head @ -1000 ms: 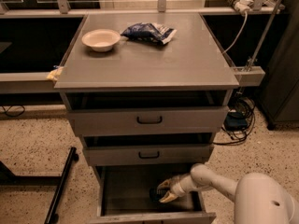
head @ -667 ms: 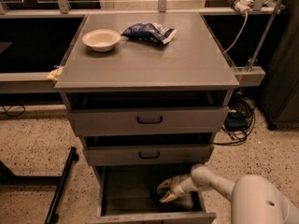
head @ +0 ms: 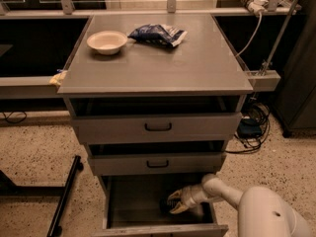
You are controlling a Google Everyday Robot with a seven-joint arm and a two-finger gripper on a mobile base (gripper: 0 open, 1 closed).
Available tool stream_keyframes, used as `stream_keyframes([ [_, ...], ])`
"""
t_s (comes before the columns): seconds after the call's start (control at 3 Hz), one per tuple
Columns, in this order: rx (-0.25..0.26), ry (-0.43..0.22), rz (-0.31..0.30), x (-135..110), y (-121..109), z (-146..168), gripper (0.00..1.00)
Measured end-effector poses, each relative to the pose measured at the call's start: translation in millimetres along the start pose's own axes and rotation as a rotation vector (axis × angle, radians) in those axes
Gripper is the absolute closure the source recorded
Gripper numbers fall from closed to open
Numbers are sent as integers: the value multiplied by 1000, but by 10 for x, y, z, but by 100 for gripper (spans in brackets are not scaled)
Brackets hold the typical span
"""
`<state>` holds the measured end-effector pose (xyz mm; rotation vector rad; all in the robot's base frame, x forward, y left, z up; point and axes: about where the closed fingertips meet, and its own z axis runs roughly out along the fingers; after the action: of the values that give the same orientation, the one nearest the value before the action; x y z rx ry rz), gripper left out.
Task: Place rxbar blueberry into bottom drawer
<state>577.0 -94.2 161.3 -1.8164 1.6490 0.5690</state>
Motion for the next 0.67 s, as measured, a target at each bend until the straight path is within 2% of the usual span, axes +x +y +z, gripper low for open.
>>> stream_keyframes([
  [0.67,-8,35,30,250,26,105,100],
])
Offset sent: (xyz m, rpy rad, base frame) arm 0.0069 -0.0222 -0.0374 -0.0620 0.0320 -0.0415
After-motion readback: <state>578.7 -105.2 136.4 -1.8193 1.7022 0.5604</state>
